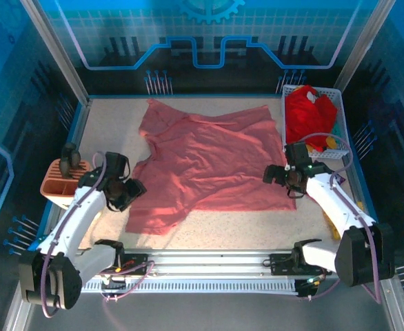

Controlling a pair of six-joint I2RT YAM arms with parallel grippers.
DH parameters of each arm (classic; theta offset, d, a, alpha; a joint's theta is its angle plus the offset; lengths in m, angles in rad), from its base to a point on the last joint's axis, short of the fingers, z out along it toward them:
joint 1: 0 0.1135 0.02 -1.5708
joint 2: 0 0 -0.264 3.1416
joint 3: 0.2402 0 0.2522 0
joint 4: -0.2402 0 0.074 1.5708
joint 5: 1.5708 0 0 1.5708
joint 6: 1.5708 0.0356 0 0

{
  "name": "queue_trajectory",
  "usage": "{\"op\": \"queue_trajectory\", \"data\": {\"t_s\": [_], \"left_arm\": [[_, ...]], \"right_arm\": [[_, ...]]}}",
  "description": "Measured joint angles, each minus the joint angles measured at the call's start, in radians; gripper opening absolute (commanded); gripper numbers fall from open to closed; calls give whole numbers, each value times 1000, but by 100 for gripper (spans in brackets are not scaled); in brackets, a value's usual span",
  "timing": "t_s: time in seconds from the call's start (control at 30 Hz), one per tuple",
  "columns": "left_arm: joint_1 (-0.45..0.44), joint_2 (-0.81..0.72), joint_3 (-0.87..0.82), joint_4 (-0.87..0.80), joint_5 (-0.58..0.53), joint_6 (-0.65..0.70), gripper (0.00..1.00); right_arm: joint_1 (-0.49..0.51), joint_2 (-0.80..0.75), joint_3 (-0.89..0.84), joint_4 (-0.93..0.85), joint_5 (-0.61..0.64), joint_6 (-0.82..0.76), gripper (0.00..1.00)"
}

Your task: Fold and stack the t-shirts

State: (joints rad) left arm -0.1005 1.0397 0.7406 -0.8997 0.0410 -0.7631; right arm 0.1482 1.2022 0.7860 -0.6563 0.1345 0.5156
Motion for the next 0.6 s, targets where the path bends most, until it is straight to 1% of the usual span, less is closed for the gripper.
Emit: {"op": "queue_trajectory", "data": {"t_s": [0.1, 0.17, 0.37, 0.6], "left_arm": [[-60, -11, -63, -22, -45, -86, 52], [-90, -30, -106, -23, -55, -136, 50], [-121, -58, -200, -31, -74, -238, 49], [-143, -109, -256, -65, -97, -307, 56]], "right_arm": [[-6, -10, -57, -2, 9, 32, 94], [-19, -24, -101, -2, 11, 50, 93], [-61, -73, -157, -9, 14, 78, 84], [-103, -89, -194, -3, 10, 88, 76]]}}
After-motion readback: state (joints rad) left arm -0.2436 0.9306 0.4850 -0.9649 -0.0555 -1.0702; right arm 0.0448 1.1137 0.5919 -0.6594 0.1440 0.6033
